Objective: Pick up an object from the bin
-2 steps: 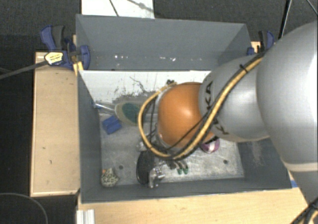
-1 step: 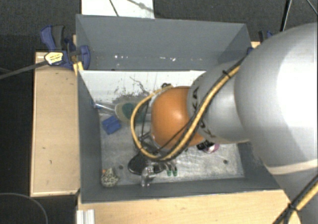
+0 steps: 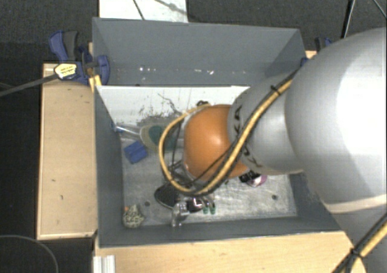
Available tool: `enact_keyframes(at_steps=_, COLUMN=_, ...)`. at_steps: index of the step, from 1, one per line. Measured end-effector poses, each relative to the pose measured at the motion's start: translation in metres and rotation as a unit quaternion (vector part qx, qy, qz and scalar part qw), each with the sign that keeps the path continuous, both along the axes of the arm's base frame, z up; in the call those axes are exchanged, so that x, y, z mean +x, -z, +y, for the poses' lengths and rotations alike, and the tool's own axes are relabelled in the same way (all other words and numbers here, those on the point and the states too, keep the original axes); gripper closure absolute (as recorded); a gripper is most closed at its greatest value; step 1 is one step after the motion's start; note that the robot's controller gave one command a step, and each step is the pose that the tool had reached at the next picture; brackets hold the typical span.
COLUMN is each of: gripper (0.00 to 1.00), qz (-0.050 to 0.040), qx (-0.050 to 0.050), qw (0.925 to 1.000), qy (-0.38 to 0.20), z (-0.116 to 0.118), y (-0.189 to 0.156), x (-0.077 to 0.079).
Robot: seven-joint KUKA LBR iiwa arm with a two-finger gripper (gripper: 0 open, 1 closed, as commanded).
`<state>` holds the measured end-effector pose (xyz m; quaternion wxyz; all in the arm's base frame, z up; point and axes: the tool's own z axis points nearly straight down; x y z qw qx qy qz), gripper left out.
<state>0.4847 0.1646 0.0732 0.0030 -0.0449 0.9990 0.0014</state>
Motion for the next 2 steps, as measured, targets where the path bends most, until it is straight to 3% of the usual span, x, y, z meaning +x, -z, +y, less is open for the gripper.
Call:
enact_keyframes(at_steps=1, gripper=1.00, qz=-0.0014, qx=0.002, qw=1.0000, qy=0.001, z=0.002, y=-0.001, x=0.001)
enact_keyframes(at_steps=2, gripper=1.00, qz=-0.0012, qx=0.000, qw=1.0000, qy=0.002, z=0.003, y=-0.104, x=0.003)
